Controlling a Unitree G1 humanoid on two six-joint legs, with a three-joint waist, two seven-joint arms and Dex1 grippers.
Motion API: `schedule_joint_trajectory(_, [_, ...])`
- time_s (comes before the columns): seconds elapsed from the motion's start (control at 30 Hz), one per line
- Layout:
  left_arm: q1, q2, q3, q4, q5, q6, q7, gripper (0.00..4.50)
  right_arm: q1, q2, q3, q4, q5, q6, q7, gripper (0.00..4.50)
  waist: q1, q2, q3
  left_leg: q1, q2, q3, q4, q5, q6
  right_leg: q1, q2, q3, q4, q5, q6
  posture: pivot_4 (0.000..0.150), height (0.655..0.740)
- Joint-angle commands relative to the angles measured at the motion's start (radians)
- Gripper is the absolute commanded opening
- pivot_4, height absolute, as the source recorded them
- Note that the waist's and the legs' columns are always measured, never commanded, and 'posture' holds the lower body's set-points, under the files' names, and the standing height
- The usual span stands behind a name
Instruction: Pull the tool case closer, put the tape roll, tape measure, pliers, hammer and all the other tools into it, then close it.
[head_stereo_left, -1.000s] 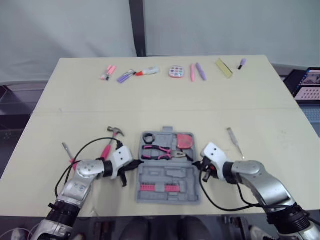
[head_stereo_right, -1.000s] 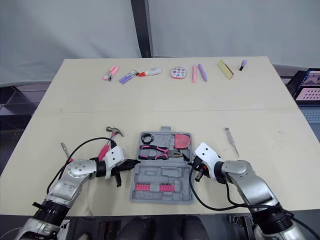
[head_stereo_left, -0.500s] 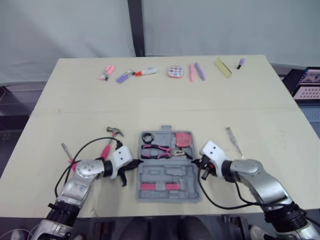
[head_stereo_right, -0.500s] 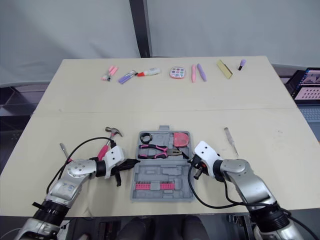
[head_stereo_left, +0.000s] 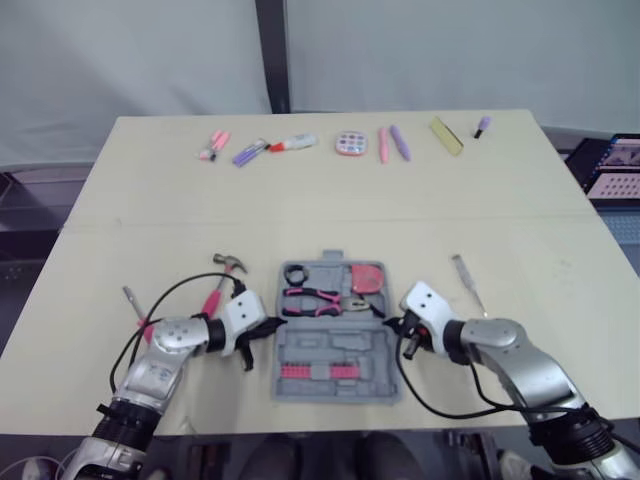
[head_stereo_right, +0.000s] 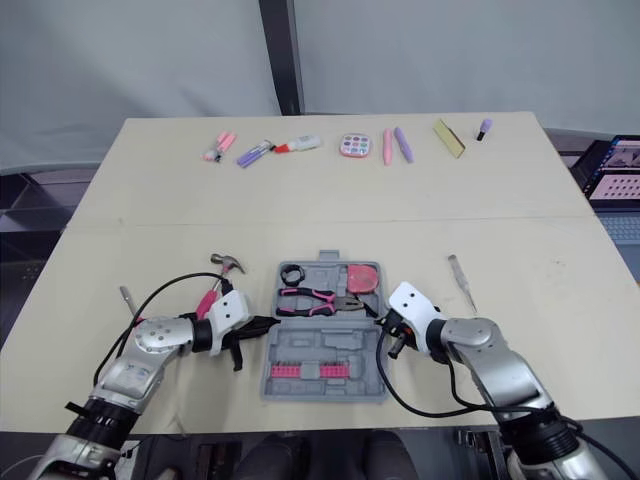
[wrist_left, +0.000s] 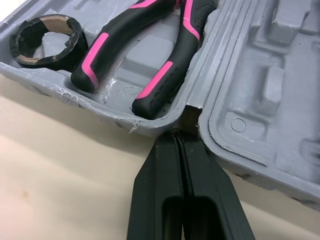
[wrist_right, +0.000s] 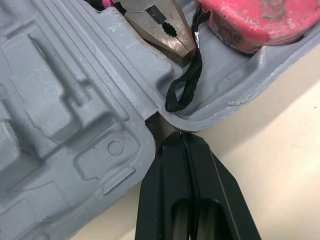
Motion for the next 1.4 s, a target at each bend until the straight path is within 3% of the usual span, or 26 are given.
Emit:
schedule_joint_trajectory(0.03, [-0.012, -0.005, 0.007, 0.011, 0.011, -0.009, 0.017, 0.07, 0.012, -0.015, -0.014, 0.002, -0.012, -0.012, -0.003, 0.03, 0.0, 0.0, 0.0, 0.0, 0.0, 0.0, 0.0, 0.0, 0.0, 0.0, 0.0, 0.0, 0.0, 0.0, 0.0, 0.15, 0.74])
schedule_joint_trajectory(0.73, [0.061, 0.06, 0.041, -0.072, -0.024, 0.066, -0.018, 0.07, 0.071, -0.104, -0.055, 0.048, -0.017, -0.068, 0.008, 0.03, 0.001, 0.0, -0.001, 0.0, 0.0, 0.0, 0.0, 0.0, 0.0, -0.002, 0.0, 0.001, 0.005, 0.0, 0.0, 0.15, 0.74])
schedule_joint_trajectory(1.17, [0.191, 0.149, 0.245, -0.31, -0.25, 0.113, -0.121, 0.07, 0.215, -0.19, -0.276, -0.152, 0.173, -0.058, 0.125, 0.03, -0.001, 0.0, 0.0, -0.001, 0.001, 0.001, -0.003, 0.0, 0.0, -0.002, 0.0, 0.001, -0.001, 0.0, 0.0, 0.15, 0.74])
schedule_joint_trajectory(1.3, [0.359, 0.174, 0.381, -0.431, -0.363, 0.133, -0.163, 0.07, 0.335, -0.223, -0.4, -0.244, 0.309, -0.022, 0.221, 0.03, -0.001, 0.0, 0.0, -0.001, 0.001, 0.001, -0.004, 0.0, 0.0, 0.0, 0.0, 0.001, -0.004, 0.0, 0.0, 0.15, 0.74])
schedule_joint_trajectory(1.4, [0.473, 0.154, 0.488, -0.478, -0.432, 0.126, -0.16, 0.89, 0.423, -0.236, -0.433, -0.272, 0.315, -0.104, 0.268, 0.0, 0.002, 0.0, 0.0, 0.0, 0.002, 0.001, -0.007, 0.0, 0.0, 0.005, 0.001, 0.0, -0.01, 0.0, 0.0, 0.15, 0.74])
